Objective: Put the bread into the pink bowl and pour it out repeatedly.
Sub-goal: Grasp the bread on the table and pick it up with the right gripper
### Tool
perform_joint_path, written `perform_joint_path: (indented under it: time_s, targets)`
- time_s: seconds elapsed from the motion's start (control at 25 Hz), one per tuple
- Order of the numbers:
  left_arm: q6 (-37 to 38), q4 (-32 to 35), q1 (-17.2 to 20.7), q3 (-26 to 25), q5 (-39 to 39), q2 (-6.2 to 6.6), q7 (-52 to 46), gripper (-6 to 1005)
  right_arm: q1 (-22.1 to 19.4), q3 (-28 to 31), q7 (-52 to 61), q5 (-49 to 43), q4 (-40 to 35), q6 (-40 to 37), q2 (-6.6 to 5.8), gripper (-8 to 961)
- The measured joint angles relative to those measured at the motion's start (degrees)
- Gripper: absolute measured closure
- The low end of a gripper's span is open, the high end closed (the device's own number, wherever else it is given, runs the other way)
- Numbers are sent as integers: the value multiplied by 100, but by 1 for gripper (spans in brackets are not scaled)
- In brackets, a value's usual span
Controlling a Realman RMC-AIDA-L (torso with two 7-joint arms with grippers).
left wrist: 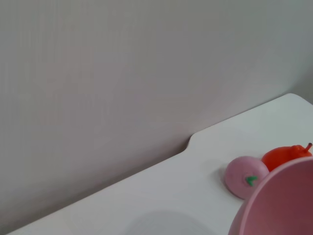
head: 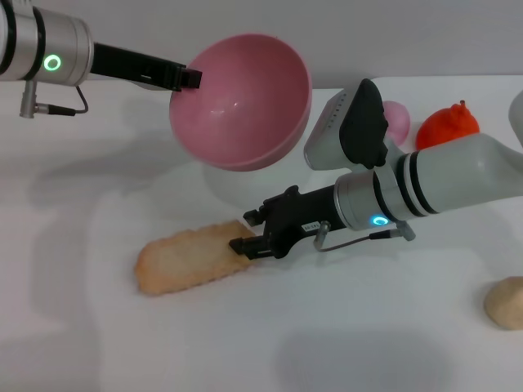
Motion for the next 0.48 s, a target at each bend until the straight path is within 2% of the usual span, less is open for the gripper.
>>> perform_joint_path:
  time_s: [0.48]
  targets:
    - [104,124,76,10,-14,-18,0,956,-33,-57,182,11,-2,-32,1,418]
